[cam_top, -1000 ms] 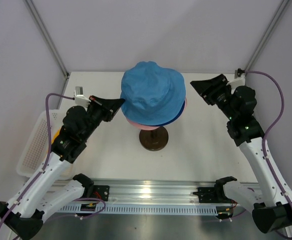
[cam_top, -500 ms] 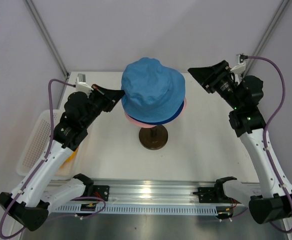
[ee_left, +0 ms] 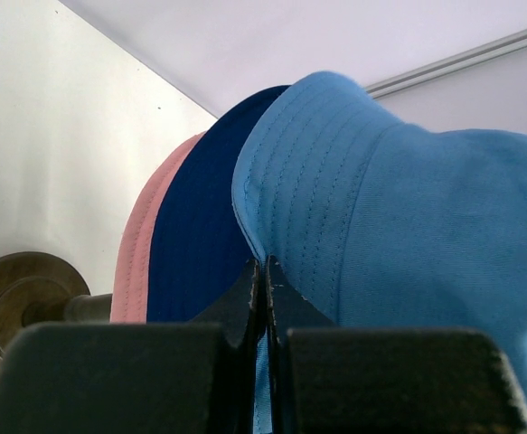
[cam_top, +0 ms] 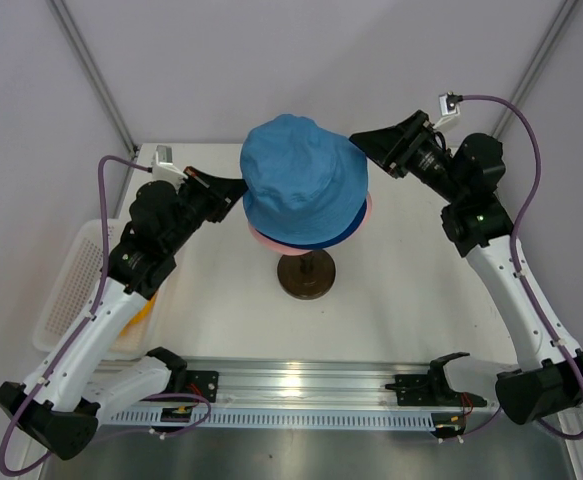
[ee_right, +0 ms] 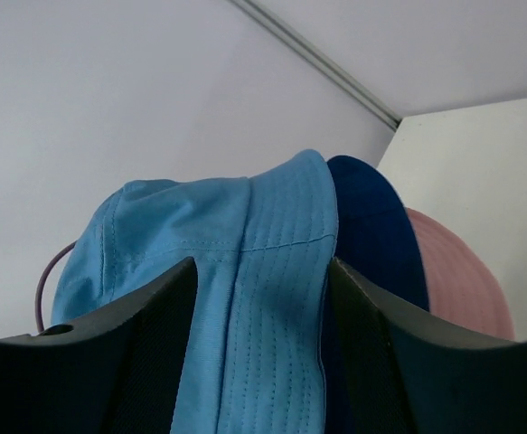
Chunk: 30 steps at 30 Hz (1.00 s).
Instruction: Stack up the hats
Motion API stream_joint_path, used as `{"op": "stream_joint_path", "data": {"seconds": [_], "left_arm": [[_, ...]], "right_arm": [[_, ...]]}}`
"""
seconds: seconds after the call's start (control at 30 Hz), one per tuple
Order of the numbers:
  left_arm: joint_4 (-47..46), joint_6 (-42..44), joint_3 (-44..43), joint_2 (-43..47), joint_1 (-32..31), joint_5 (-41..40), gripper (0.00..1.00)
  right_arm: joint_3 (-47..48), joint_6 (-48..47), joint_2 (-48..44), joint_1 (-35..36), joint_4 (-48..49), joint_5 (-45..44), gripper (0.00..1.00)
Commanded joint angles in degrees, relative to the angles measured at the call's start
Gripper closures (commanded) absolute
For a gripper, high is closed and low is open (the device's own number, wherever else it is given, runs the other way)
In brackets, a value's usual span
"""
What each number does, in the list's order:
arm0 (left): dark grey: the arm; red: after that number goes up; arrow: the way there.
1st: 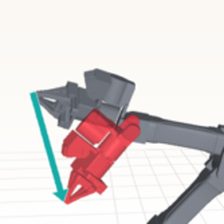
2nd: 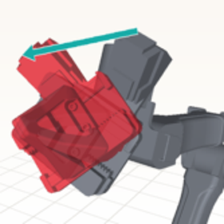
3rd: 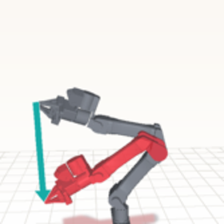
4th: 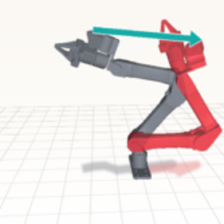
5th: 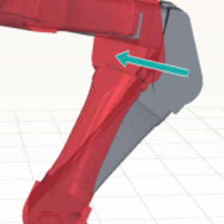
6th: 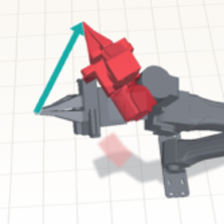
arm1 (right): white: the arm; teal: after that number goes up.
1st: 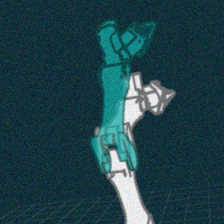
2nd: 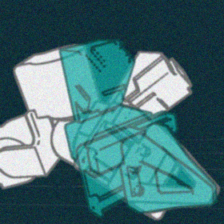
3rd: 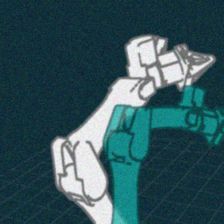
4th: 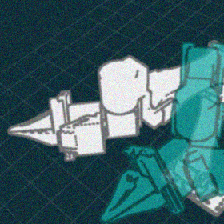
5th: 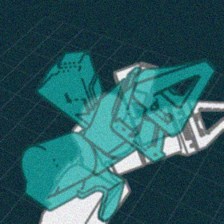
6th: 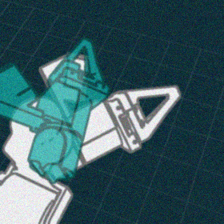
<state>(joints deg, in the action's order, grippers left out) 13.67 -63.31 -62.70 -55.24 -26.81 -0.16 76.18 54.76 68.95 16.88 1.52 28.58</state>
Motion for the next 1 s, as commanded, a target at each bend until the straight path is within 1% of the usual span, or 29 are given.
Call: {"op": "stream_joint_path", "data": {"seconds": [0.0, 0.03, 0.07, 0.13, 0.3, 0.37, 0.4, 0.43, 0.47, 0.53, 0.57, 0.6, 0.63, 0.67, 0.77, 0.9, 0.97], "left_arm": [[-1.9, 0.5, -1.6, -0.2, 0.4, 1.6, 0.99], [-2.2, 0.5, -1.6, -0.2, 0.4, 1.5, 0.99], [-2.2, 0.5, -1.6, -0.2, 0.3, 1.5, 0.99], [-2.3, 0.6, -1.8, 0.0, 0.4, 1.1, 0.99], [-2.9, 1.0, -1.6, 0.1, 0.4, 0.6, 0.99], [-3.3, 1.0, -1.7, 0.0, 0.4, 0.7, 0.99], [-3.6, 0.9, -1.6, 0.0, 0.3, 0.9, 0.99], [-3.6, 0.8, -1.7, -0.1, 0.3, 1.0, 0.99], [-3.8, 0.9, -1.8, -0.2, 0.3, 1.1, 0.99], [-3.9, 0.9, -1.9, -0.2, 0.4, 1.1, 0.99], [-3.9, 0.9, -1.8, -0.1, 0.4, 1.0, 0.99], [-3.8, 1.0, -1.8, 0.2, 0.4, 0.9, 0.99], [-3.7, 1.1, -1.8, 0.4, 0.4, 0.8, 0.99], [-3.7, 1.3, -1.8, 0.6, 0.3, 0.7, 0.99], [-3.1, 1.3, -1.7, 1.4, 0.4, 0.4, 0.99], [-2.9, 0.5, -1.6, 2.5, 1.3, 0.4, 0.99], [-2.7, -1.5, -2.5, 2.2, 2.5, 1.8, 0.99]], "right_arm": [[4.5, -1.8, 1.9, 1.9, -1.7, 0.9, 0.38], [4.5, -1.6, 2.0, 2.0, -4.0, 0.9, 0.4], [4.5, -1.3, 1.8, 2.0, -4.6, 0.9, 0.45], [4.3, -1.4, 0.9, 2.0, -6.7, 0.7, 0.46], [4.6, -4.1, -1.9, 1.9, -12.7, -2.6, 0.41], [4.1, -3.8, -2.8, 1.8, -12.4, -2.0, 0.41], [4.0, -3.2, -2.9, 1.8, -11.8, -1.6, 0.43], [4.0, -3.2, -2.9, 1.8, -11.2, -1.0, 0.46], [3.6, -2.5, -3.0, 1.9, -10.7, -0.5, 0.53], [2.8, -1.9, -3.4, 1.9, -8.9, -0.7, 0.63], [1.9, -1.5, -3.6, 1.9, -8.5, -1.2, 0.77], [1.5, -1.3, -3.8, 1.8, -8.2, -1.3, 0.83], [1.2, -1.2, -3.8, 1.8, -7.7, -1.2, 0.86], [0.6, -0.6, -3.8, 1.7, -7.3, -1.0, 0.94], [-0.5, 0.3, -3.6, 1.6, -5.9, -0.4, 1.0], [-2.1, 0.0, -3.6, 1.6, -6.4, -3.3, 1.0], [-2.3, 0.1, -3.3, 0.9, -8.9, -7.3, 1.0]]}}
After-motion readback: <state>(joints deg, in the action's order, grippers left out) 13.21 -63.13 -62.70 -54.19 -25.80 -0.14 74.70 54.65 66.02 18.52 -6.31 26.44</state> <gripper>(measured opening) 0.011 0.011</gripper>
